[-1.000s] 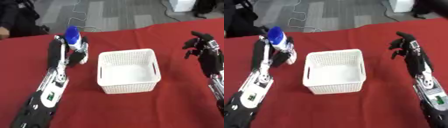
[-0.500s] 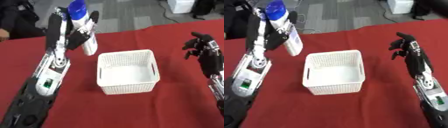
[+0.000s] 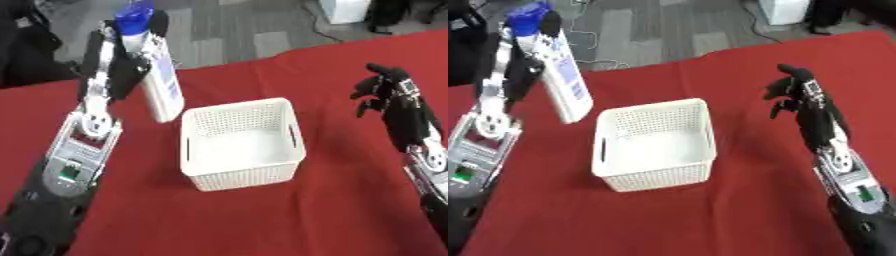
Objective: Pick up objects on the table and place them in the box.
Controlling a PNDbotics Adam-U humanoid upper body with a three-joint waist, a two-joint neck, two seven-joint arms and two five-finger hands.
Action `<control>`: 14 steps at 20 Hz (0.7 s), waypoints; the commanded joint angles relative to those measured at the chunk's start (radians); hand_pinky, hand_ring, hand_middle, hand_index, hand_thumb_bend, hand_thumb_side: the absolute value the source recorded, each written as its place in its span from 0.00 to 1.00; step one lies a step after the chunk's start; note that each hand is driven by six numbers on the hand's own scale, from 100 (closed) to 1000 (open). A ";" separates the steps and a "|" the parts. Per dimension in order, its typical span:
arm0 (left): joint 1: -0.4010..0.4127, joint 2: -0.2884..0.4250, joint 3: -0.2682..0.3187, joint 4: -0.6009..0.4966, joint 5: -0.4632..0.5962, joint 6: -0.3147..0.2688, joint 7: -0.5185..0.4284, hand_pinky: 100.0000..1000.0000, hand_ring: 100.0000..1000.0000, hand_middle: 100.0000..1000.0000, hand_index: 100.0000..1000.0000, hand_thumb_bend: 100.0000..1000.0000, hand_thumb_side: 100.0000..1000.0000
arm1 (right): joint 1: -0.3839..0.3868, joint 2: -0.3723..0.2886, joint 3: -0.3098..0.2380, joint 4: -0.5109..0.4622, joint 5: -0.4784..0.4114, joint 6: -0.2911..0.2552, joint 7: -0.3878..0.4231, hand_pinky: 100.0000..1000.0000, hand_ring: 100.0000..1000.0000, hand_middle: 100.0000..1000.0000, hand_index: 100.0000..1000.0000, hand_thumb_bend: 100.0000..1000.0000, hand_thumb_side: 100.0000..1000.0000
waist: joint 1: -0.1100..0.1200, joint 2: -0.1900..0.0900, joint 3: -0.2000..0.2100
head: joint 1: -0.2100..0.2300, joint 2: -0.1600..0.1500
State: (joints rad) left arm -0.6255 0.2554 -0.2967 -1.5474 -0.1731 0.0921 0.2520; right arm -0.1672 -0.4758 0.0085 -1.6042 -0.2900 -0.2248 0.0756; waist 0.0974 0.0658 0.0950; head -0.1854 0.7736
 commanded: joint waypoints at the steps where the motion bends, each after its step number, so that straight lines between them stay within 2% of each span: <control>1: -0.026 0.027 0.010 -0.001 0.067 -0.009 -0.026 0.00 0.00 0.00 0.11 0.34 0.95 | -0.014 -0.009 -0.005 -0.009 0.000 0.002 -0.002 0.29 0.54 0.54 0.87 0.12 1.00 | -0.003 -0.015 -0.002 | -0.012 -0.004; 14: -0.058 0.019 -0.022 0.093 0.148 -0.058 -0.092 0.00 0.00 0.00 0.11 0.34 0.96 | -0.034 -0.008 0.004 -0.009 -0.005 0.007 0.004 0.29 0.54 0.54 0.87 0.13 1.00 | 0.008 -0.012 -0.025 | -0.016 -0.004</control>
State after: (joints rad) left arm -0.6579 0.2624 -0.3192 -1.4495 -0.0336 0.0395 0.1691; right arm -0.1861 -0.4758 0.0150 -1.6038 -0.2908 -0.2198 0.0798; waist 0.1094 0.0659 0.0696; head -0.1943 0.7736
